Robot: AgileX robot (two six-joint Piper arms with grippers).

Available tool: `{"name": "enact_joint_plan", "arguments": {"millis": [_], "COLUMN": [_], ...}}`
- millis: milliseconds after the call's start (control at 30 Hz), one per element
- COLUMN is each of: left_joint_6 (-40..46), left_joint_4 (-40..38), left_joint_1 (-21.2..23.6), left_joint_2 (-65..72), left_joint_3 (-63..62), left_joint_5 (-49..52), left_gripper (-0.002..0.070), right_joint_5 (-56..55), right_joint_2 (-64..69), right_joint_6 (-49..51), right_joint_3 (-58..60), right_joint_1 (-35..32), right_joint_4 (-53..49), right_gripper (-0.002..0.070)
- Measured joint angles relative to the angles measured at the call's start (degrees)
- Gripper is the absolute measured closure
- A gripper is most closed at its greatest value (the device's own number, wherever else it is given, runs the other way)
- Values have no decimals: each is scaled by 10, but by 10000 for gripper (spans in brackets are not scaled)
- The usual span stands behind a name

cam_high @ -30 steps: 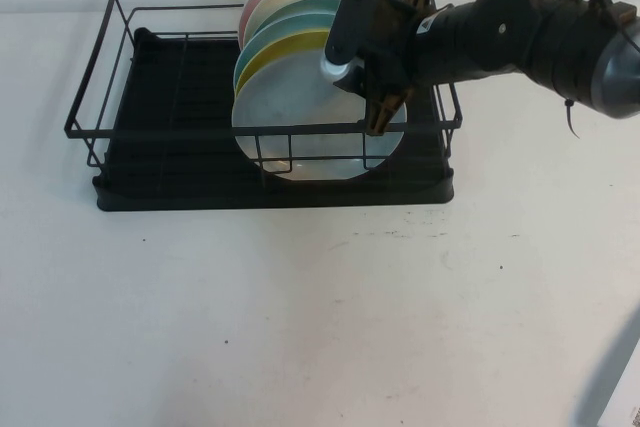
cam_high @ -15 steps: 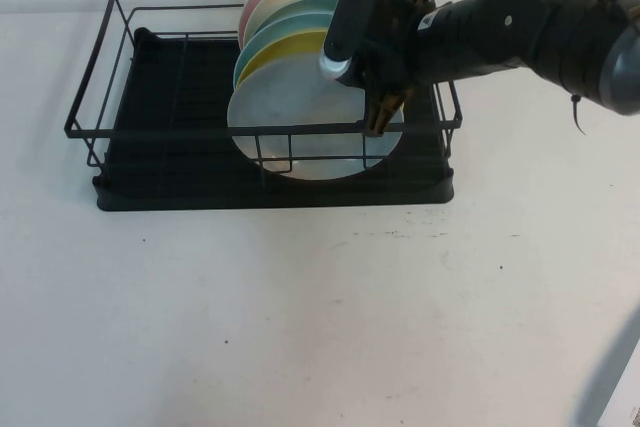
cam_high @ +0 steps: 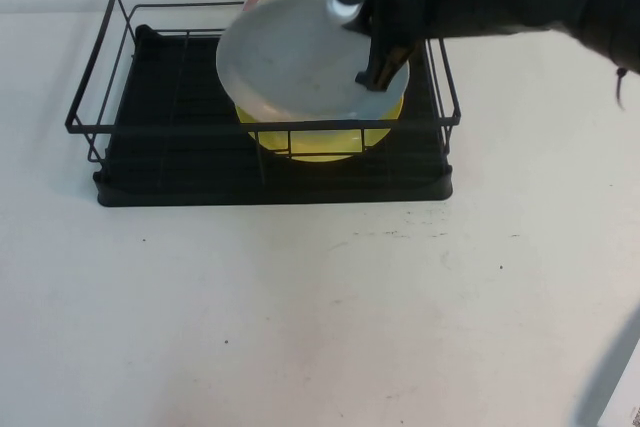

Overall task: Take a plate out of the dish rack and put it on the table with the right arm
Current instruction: Grasp the plate from the shelf, then place the plate from the table

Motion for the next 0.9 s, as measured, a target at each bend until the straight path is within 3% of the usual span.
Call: {"name": "enact_joint_plan", "arguments": {"millis": [267,400,567,733,900], "left_joint_6": [0,0,0,0,0], "left_joint_4": [0,0,0,0,0], "left_joint_1": [0,0,0,0,0], "left_joint_2": [0,0,0,0,0], "left_joint_3": [0,0,0,0,0], "left_joint_5": [0,0,0,0,0], "left_gripper": [678,678,678,678,678], "right_joint_5": [-19,-5,95,258,376], "right_joint_2": [-77,-113,-154,-176,-179], "right_joint_6": [9,61,238,495,621], "right_joint_3": [-1,-2,-2,-2,22], "right_joint_1": [0,-1,-1,-1,6], "right_joint_4": [40,41,-21,-132,-149], "right_gripper": [601,601,601,601,601]}}
